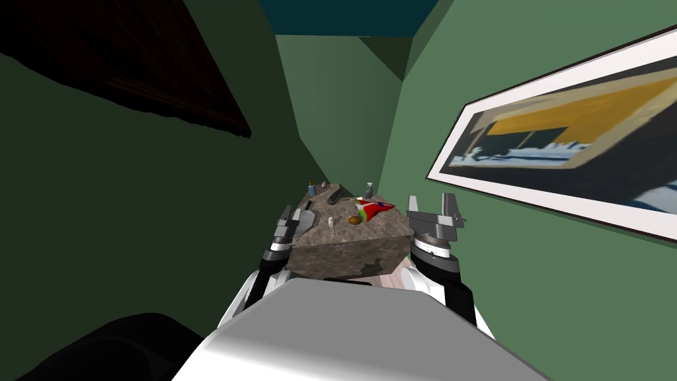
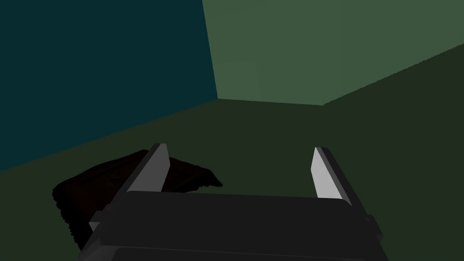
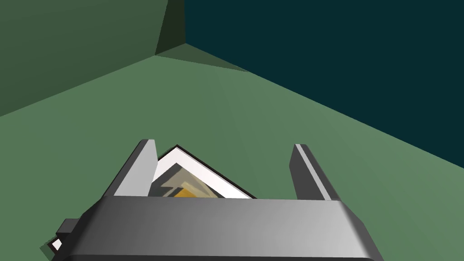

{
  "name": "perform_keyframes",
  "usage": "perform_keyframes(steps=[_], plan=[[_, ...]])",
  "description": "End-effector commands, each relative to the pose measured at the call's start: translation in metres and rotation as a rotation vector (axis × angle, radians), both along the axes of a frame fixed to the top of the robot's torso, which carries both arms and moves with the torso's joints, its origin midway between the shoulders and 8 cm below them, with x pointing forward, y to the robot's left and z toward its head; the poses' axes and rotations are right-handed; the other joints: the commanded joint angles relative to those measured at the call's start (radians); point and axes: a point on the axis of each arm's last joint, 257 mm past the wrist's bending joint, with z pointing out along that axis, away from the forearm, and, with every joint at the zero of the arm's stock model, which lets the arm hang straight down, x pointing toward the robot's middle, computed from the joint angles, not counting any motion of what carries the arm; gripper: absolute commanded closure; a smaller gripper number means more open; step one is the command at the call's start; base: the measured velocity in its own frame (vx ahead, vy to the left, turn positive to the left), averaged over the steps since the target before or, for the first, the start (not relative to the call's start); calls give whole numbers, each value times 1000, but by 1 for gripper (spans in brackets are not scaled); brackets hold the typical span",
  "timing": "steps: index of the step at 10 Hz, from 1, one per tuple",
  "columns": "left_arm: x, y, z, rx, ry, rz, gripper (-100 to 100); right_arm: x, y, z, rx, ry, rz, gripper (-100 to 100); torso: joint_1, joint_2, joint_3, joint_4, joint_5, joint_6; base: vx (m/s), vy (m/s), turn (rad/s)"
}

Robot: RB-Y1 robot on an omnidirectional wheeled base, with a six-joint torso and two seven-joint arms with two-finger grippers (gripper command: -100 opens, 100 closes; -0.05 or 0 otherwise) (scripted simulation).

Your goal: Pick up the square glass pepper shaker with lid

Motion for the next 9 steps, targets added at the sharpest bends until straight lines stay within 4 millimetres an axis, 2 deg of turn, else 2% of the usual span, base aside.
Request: perform_keyframes(steps=[1, 9], plan=[[1, 4, -5, 16, 20, 9, -100, 0, 0, 0, 0, 0, 0, 0, 0, 0, 0, 0, 0, 0, 14, -39, 36], [1, 4, -5, 16, 20, 9, -100, 0, 0, 0, 0, 0, 0, 0, 4, 1, 1, 0, 1, 0, -1, 1, -6]])
